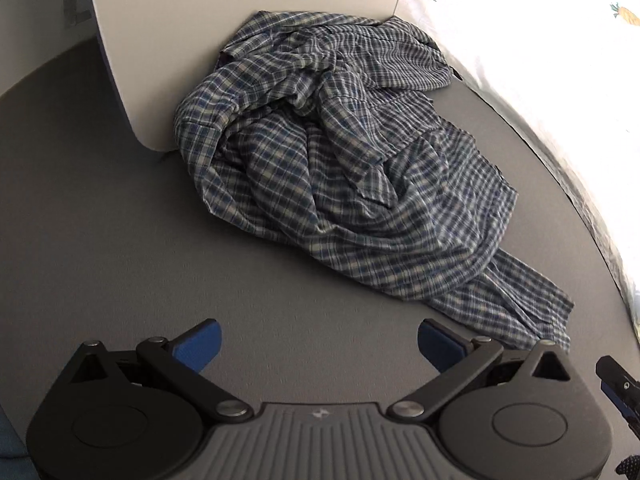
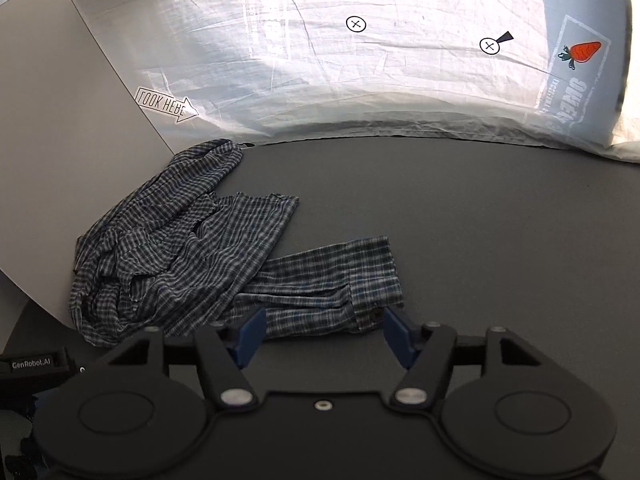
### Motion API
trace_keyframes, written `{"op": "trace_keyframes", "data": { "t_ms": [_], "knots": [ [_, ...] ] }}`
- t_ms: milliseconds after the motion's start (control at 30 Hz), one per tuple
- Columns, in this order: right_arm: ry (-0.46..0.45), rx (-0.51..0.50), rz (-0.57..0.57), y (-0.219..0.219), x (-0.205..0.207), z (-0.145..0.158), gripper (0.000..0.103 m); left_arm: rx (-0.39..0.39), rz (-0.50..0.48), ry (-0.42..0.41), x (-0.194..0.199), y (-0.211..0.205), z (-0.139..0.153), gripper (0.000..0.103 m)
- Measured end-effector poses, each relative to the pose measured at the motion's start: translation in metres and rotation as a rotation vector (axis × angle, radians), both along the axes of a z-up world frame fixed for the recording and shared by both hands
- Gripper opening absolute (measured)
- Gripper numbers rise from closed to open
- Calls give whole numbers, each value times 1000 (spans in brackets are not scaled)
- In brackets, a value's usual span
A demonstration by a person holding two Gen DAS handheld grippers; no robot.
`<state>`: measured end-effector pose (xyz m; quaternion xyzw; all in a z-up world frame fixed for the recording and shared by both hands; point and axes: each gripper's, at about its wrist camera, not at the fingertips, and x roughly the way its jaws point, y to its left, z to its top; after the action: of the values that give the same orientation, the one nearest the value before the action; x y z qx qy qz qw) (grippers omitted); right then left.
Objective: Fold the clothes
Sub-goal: 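Move both open grippers toward the crumpled plaid shirt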
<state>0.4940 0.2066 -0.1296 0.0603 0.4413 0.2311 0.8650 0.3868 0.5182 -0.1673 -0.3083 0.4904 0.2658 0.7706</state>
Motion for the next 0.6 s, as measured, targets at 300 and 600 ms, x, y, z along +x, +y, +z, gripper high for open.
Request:
{"op": "trace_keyframes", "data": {
  "t_ms": [300, 600],
  "knots": [
    [146, 87, 15, 90, 57, -56, 27, 48, 54, 38, 26, 63, -37, 103],
    [220, 69, 50, 147, 78, -82, 12, 26, 61, 49, 32, 69, -50, 103]
  ]
}}
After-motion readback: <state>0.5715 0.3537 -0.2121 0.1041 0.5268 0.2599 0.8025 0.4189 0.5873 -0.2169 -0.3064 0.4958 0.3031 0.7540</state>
